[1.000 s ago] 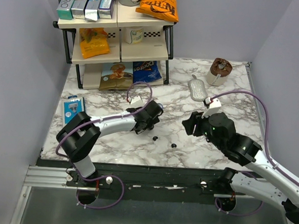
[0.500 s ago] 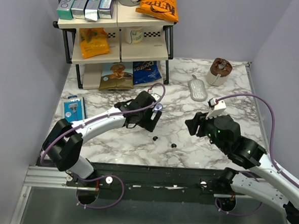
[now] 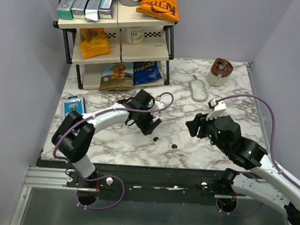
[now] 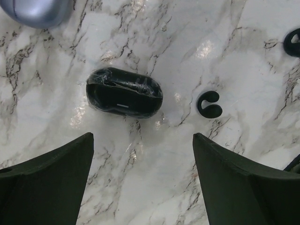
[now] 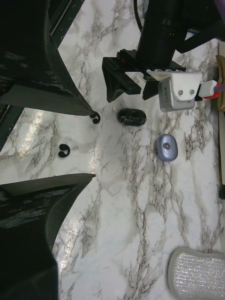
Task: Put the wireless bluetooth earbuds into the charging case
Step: Pick up the charging case at the center of the board.
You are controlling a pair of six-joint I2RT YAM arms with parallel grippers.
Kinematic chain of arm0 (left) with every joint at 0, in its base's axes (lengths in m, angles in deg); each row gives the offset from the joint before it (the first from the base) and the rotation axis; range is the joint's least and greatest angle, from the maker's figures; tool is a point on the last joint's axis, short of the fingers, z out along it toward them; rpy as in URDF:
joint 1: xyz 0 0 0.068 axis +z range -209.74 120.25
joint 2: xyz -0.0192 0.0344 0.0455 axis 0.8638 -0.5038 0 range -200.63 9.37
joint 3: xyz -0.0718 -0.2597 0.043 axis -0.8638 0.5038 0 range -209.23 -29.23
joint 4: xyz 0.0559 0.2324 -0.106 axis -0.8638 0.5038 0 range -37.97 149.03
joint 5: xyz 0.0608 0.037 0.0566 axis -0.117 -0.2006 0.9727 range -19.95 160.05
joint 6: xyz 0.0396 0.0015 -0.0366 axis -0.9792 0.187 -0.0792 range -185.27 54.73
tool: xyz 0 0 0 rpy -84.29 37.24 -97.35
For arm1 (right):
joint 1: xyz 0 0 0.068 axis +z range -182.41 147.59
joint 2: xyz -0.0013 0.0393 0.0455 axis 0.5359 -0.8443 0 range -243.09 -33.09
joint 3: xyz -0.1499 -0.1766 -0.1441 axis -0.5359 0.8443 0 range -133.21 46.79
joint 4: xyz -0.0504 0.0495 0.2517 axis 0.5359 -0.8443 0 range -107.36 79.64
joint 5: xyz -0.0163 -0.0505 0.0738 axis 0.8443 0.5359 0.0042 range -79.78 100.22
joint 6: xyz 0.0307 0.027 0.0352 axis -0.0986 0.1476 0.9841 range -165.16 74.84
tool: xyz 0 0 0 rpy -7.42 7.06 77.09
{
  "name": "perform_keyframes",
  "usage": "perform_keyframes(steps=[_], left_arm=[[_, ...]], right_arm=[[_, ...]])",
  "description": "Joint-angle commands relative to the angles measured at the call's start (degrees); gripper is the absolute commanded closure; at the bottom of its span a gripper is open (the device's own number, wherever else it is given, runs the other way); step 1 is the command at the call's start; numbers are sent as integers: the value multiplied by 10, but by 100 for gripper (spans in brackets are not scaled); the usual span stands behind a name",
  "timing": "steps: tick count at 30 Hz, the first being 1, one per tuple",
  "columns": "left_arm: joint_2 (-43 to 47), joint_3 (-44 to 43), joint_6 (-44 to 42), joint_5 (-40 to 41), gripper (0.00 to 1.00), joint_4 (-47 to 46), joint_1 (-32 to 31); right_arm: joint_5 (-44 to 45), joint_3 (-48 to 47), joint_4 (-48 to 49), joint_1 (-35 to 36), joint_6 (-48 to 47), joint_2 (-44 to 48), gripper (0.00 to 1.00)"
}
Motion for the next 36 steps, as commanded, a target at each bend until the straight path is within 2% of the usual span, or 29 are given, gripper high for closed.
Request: perform_keyframes(steps=[1,13,25,36], left_arm=[[-15,-14,-61,-33,8,-3,8],[-82,-61,-76,-11,9,-8,15],[-95,-51,-81,-18,9,-16,12],[-113,-43,-79,-5,15,-31,3]], right_arm=[[0,-9,-27,-2,-5,5,39],[3,-5,-37,-1,-1,4,39],[8,1,-41,-2,4,7,39],[14,6,-42,-2,4,14,39]])
